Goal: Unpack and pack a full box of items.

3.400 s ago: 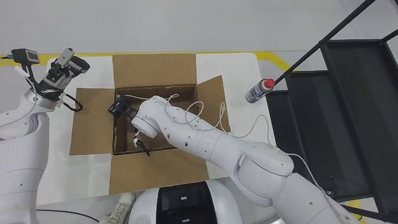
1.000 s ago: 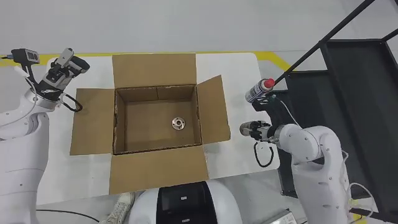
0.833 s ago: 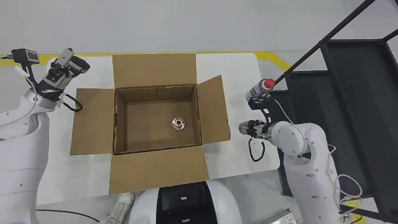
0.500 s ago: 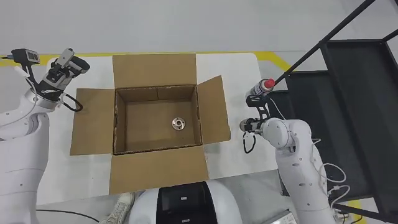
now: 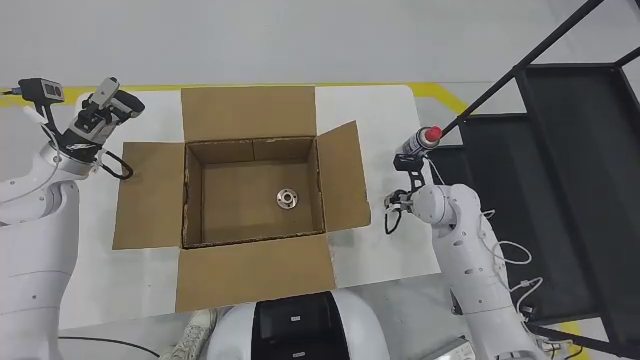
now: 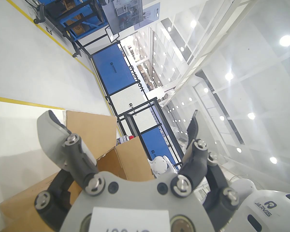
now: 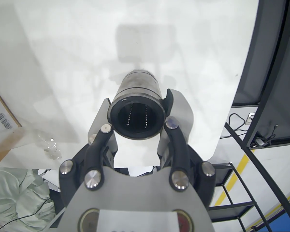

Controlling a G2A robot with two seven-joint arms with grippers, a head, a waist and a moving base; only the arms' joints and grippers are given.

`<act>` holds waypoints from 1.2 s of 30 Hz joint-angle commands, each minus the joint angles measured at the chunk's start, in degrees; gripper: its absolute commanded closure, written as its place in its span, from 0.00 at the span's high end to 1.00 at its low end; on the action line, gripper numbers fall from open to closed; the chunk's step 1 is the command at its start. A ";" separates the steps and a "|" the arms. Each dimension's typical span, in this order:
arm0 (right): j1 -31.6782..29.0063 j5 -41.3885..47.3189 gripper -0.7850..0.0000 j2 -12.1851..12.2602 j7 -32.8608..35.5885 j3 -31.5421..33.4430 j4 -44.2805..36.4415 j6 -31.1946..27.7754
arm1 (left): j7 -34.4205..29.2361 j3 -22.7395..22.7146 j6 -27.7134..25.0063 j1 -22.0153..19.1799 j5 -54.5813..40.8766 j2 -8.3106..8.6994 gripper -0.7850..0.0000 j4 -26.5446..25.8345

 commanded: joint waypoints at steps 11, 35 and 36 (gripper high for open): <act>-0.83 1.08 1.00 0.36 1.05 -0.59 -2.61 0.35 | 0.00 0.00 0.00 0.00 0.00 0.00 1.00 0.00; -15.85 2.43 1.00 1.91 3.80 2.63 -40.75 -2.54 | 0.00 0.00 0.00 0.00 0.00 0.00 1.00 0.00; -15.97 2.72 1.00 1.95 3.49 2.49 -42.33 -2.92 | 0.00 0.00 0.00 0.00 0.00 0.00 1.00 0.00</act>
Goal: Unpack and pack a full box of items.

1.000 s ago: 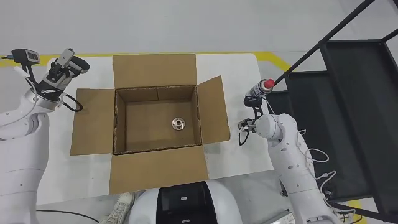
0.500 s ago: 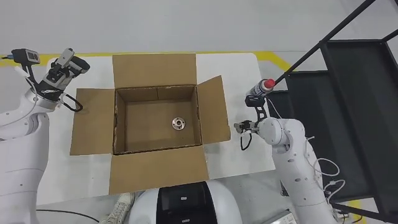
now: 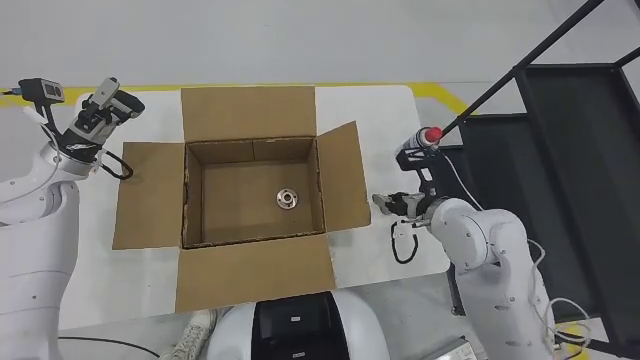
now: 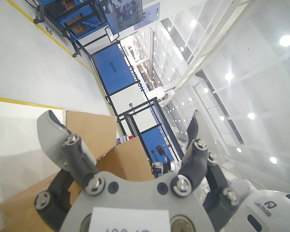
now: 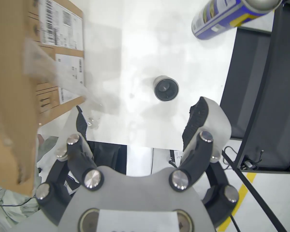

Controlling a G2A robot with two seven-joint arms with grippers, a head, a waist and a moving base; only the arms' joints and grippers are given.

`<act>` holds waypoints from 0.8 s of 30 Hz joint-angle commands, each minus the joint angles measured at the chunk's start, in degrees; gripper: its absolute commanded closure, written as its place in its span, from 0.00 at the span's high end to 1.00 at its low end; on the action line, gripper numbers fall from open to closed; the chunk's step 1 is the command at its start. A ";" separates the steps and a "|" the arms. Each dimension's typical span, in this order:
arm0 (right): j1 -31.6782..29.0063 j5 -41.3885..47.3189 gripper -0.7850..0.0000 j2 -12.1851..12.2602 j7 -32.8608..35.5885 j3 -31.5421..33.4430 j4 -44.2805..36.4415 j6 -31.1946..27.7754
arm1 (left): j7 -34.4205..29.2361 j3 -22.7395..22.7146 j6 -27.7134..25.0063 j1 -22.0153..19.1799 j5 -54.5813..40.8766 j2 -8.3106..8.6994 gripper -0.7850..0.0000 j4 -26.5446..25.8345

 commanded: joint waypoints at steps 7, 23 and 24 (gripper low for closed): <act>4.32 -2.48 1.00 0.37 0.11 -4.18 -7.70 -3.94 | 0.00 0.00 0.00 0.00 0.00 0.00 1.00 0.00; 29.49 -0.06 1.00 -3.27 6.08 -38.84 13.02 -5.07 | 0.00 0.00 0.00 0.00 0.00 0.00 1.00 0.00; 30.62 0.05 1.00 -3.61 5.54 -39.90 14.93 -4.47 | 0.00 0.00 0.00 0.00 0.00 0.00 1.00 0.00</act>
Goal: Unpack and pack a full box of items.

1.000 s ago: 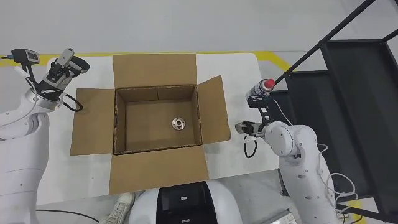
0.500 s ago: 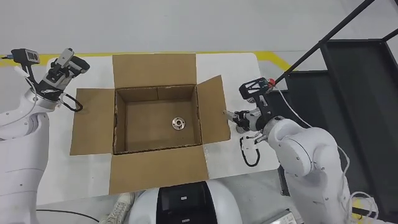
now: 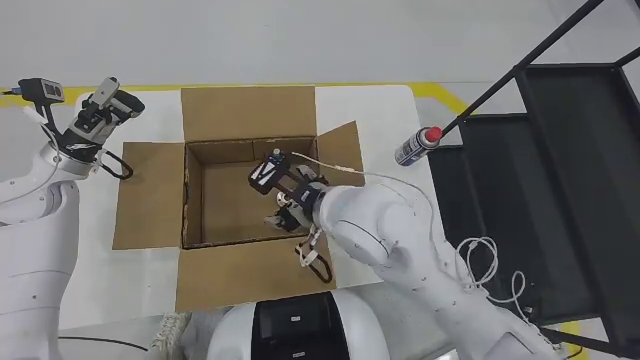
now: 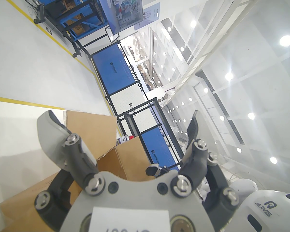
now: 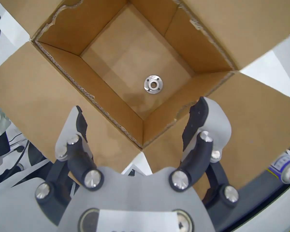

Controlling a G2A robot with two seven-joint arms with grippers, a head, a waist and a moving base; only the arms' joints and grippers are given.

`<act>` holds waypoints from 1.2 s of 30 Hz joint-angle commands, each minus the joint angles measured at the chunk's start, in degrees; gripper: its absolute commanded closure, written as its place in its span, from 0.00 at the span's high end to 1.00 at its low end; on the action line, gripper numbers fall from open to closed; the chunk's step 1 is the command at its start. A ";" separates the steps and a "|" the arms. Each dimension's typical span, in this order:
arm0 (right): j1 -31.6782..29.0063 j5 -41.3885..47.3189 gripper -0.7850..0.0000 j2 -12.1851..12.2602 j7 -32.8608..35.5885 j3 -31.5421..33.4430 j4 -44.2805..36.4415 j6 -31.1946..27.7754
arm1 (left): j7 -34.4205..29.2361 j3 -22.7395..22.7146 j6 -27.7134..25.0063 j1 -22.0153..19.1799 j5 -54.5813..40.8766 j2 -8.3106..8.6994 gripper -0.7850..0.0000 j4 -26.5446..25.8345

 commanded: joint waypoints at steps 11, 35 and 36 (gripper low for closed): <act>6.33 5.69 1.00 -3.13 -9.98 -6.44 18.62 5.33 | 0.00 0.00 0.00 0.00 0.00 0.00 1.00 0.00; 6.33 5.69 1.00 -3.13 -9.98 -6.44 18.62 5.33 | 0.00 0.00 0.00 0.00 0.00 0.00 1.00 0.00; 6.33 5.69 1.00 -3.13 -9.98 -6.44 18.62 5.33 | 0.00 0.00 0.00 0.00 0.00 0.00 1.00 0.00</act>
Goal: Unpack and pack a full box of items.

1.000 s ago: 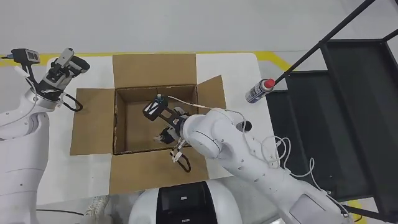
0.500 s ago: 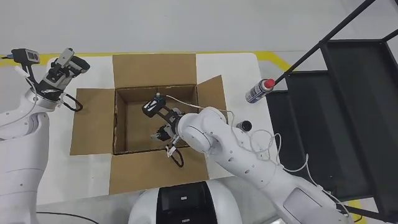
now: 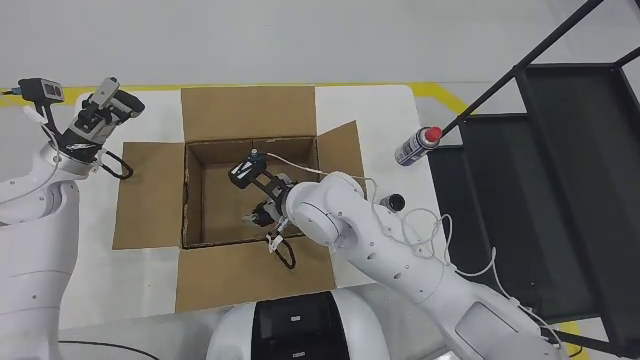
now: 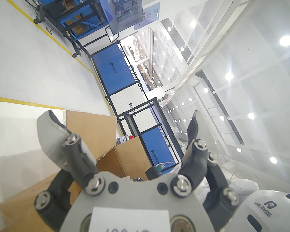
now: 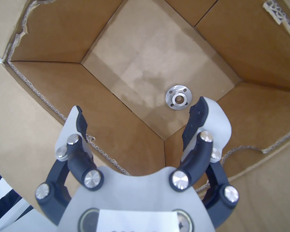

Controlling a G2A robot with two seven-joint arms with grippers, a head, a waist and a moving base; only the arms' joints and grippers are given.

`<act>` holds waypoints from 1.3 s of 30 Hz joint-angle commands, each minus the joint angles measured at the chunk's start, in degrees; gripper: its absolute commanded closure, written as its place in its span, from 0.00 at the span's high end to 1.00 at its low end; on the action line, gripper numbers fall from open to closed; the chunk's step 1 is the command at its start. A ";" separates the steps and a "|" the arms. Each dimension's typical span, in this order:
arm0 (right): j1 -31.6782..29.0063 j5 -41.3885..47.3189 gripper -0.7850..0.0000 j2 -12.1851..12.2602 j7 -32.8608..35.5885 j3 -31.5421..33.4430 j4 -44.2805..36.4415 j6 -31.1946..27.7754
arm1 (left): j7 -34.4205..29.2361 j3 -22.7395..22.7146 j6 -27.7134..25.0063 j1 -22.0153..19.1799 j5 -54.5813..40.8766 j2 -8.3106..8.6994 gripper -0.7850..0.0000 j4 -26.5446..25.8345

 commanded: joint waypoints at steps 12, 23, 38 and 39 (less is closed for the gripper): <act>0.00 0.00 1.00 0.00 0.00 0.00 0.00 0.00 | 0.00 0.00 0.00 0.00 0.00 0.00 1.00 0.00; -0.26 -0.64 1.00 0.13 -0.74 0.37 1.19 -0.97 | 0.00 0.00 0.00 0.00 0.00 0.00 1.00 0.00; 7.21 0.52 0.52 -2.41 -3.95 -2.67 19.73 -3.95 | 0.00 0.00 0.00 0.00 0.00 0.00 1.00 0.00; 7.83 0.35 0.48 -2.64 -3.91 -3.06 20.82 -4.12 | 0.00 0.00 0.00 0.00 0.00 0.00 1.00 0.00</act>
